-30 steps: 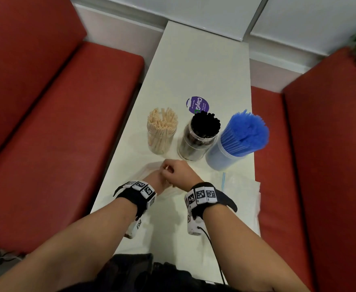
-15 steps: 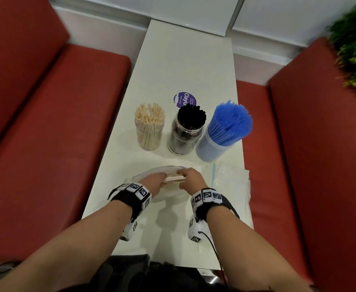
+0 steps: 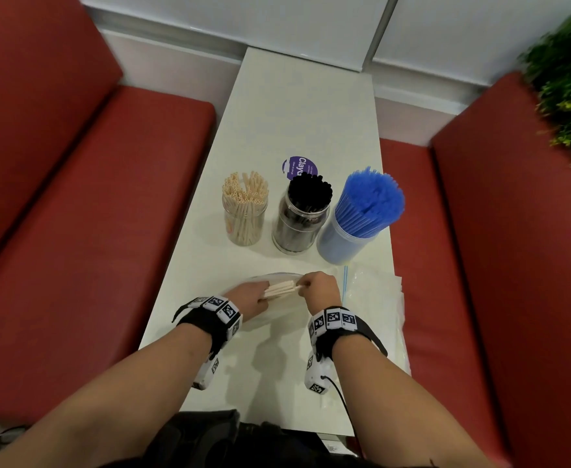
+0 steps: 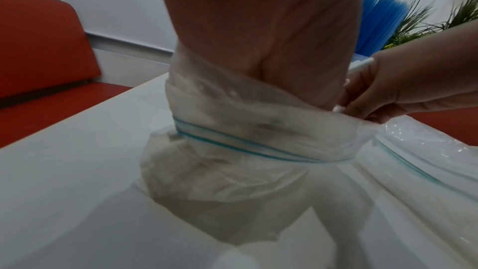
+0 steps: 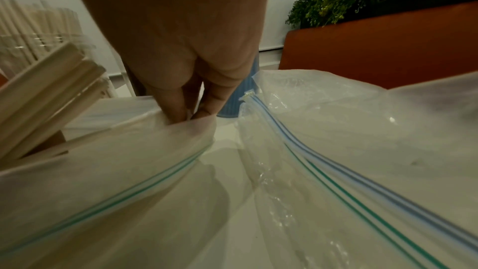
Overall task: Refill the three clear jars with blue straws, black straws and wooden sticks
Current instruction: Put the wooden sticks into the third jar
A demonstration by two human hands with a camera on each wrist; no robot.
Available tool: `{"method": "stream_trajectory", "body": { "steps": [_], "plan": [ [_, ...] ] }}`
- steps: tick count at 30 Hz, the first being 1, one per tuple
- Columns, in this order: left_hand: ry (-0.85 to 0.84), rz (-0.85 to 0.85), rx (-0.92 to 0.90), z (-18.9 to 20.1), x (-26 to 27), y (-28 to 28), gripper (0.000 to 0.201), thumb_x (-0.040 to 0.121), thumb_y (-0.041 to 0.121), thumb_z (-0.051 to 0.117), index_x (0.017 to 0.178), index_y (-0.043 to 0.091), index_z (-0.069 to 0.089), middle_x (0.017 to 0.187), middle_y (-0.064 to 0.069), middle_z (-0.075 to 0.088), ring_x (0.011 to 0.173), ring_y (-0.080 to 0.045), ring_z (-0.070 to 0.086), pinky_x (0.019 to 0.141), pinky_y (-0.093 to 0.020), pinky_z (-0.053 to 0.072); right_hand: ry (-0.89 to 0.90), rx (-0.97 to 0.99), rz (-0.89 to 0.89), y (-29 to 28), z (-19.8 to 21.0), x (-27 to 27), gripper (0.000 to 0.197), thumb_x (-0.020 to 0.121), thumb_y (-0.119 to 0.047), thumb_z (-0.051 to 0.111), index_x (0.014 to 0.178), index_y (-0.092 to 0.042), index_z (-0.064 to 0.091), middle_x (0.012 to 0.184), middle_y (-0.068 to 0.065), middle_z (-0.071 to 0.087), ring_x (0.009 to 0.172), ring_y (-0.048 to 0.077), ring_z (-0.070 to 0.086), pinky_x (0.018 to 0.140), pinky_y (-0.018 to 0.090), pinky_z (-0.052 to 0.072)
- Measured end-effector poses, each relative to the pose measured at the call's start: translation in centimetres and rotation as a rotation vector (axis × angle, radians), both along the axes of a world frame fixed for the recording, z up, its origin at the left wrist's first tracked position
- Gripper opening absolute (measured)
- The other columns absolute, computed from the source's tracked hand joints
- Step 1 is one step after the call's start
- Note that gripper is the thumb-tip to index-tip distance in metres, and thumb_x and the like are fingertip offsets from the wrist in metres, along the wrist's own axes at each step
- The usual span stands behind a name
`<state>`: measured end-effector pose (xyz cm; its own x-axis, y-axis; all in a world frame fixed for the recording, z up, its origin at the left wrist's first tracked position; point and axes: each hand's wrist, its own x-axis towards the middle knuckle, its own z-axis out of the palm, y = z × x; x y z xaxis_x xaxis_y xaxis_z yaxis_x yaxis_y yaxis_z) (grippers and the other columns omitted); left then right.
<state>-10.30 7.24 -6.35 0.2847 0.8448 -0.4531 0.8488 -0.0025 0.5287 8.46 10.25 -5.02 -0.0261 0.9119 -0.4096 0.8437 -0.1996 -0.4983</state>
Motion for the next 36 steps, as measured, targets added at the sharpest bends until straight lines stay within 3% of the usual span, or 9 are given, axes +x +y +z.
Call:
{"method": "stream_trajectory", "body": {
  "steps": [8, 11, 14, 18, 21, 24, 27, 30, 36],
  "plan": [
    [-0.086, 0.053, 0.018, 0.8, -0.4, 0.3, 0.031, 0.096, 0.013, 0.055, 0.126, 0.004, 0.054, 0.126, -0.017, 0.062, 0.118, -0.033, 0.058, 0.093, -0.032, 0.042, 0.05, -0.016, -0.023, -0.2, -0.1, 0.3, 0.042, 0.088, 0.011, 0.047, 0.107, -0.01, 0.078, 0.115, 0.015, 0.072, 0.104, 0.031, 0.067, 0.092, 0.029, 0.05],
    [-0.17, 0.126, 0.029, 1.3, -1.0, 0.7, 0.04, 0.095, 0.017, 0.059, 0.134, 0.014, 0.05, 0.118, -0.01, 0.063, 0.11, -0.031, 0.061, 0.08, -0.027, 0.038, 0.196, -0.078, 0.118, 0.1, 0.9, 0.0, 0.051, 0.08, 0.008, 0.062, 0.124, -0.016, 0.07, 0.129, 0.008, 0.066, 0.111, 0.024, 0.063, 0.091, 0.028, 0.05],
    [-0.255, 0.228, -0.003, 2.2, -0.8, 1.4, 0.032, 0.093, 0.025, 0.066, 0.122, 0.017, 0.055, 0.105, -0.008, 0.066, 0.1, -0.03, 0.064, 0.074, -0.03, 0.041, 0.525, -0.202, 0.159, 0.9, 2.4, -0.9, 0.066, 0.078, 0.001, 0.074, 0.135, -0.025, 0.057, 0.133, 0.002, 0.064, 0.099, 0.013, 0.064, 0.079, 0.023, 0.05],
    [-0.282, 0.216, 0.0, 3.6, 0.3, 2.1, 0.023, 0.092, 0.039, 0.068, 0.102, 0.018, 0.068, 0.09, -0.003, 0.071, 0.082, -0.022, 0.064, 0.069, -0.029, 0.044, 0.96, -0.341, 0.068, 2.1, 4.7, -2.6, 0.063, 0.077, -0.008, 0.081, 0.132, -0.03, 0.061, 0.132, 0.0, 0.066, 0.122, 0.018, 0.064, 0.099, 0.036, 0.054],
    [-0.543, 0.254, -0.087, 4.6, 0.4, 2.7, 0.028, 0.088, 0.031, 0.075, 0.108, 0.013, 0.065, 0.081, -0.007, 0.068, 0.064, -0.023, 0.059, 0.06, -0.038, 0.052, 1.073, -0.33, 0.076, 3.3, 6.3, -3.9, 0.037, 0.078, -0.014, 0.081, 0.114, -0.023, 0.074, 0.123, 0.007, 0.073, 0.116, 0.021, 0.068, 0.094, 0.035, 0.056],
    [-0.767, 0.272, -0.203, 5.7, 0.0, 3.2, 0.029, 0.085, 0.018, 0.079, 0.096, 0.014, 0.052, 0.053, 0.006, 0.051, 0.045, -0.01, 0.045, 0.05, -0.03, 0.046, 1.079, -0.252, 0.069, 3.9, 7.4, -5.0, 0.007, 0.084, -0.023, 0.078, 0.086, -0.017, 0.076, 0.097, 0.015, 0.076, 0.104, 0.033, 0.069, 0.098, 0.053, 0.052],
    [-0.835, 0.301, -0.298, 6.5, -0.3, 3.5, 0.037, 0.081, 0.018, 0.081, 0.094, 0.02, 0.047, 0.05, 0.009, 0.047, 0.043, -0.008, 0.042, 0.053, -0.03, 0.048, 1.167, -0.197, -0.04, 4.1, 8.6, -6.2, 0.024, 0.092, -0.026, 0.071, 0.07, -0.017, 0.066, 0.059, 0.008, 0.06, 0.073, 0.028, 0.071, 0.082, 0.048, 0.058],
    [-0.923, 0.26, -0.374, 7.0, -0.9, 3.4, 0.032, 0.081, 0.038, 0.077, 0.094, 0.017, 0.055, 0.053, 0.006, 0.041, 0.045, -0.01, 0.041, 0.056, -0.03, 0.046, 1.257, -0.104, -0.136, 4.5, 10.5, -6.9, 0.03, 0.098, -0.024, 0.066, 0.071, -0.012, 0.059, 0.049, 0.0, 0.042, 0.046, 0.015, 0.051, 0.067, 0.036, 0.057],
    [-1.165, 0.496, -0.554, 7.4, -2.5, 2.7, 0.083, 0.063, 0.09, 0.047, 0.089, 0.011, 0.059, 0.052, 0.004, 0.039, 0.039, -0.009, 0.031, 0.045, -0.021, 0.034, 1.294, 0.076, -0.197, 5.2, 16.0, -7.5, 0.029, 0.102, -0.021, 0.061, 0.078, -0.009, 0.049, 0.052, 0.0, 0.037, 0.046, 0.014, 0.038, 0.057, 0.032, 0.047]
  ]
}}
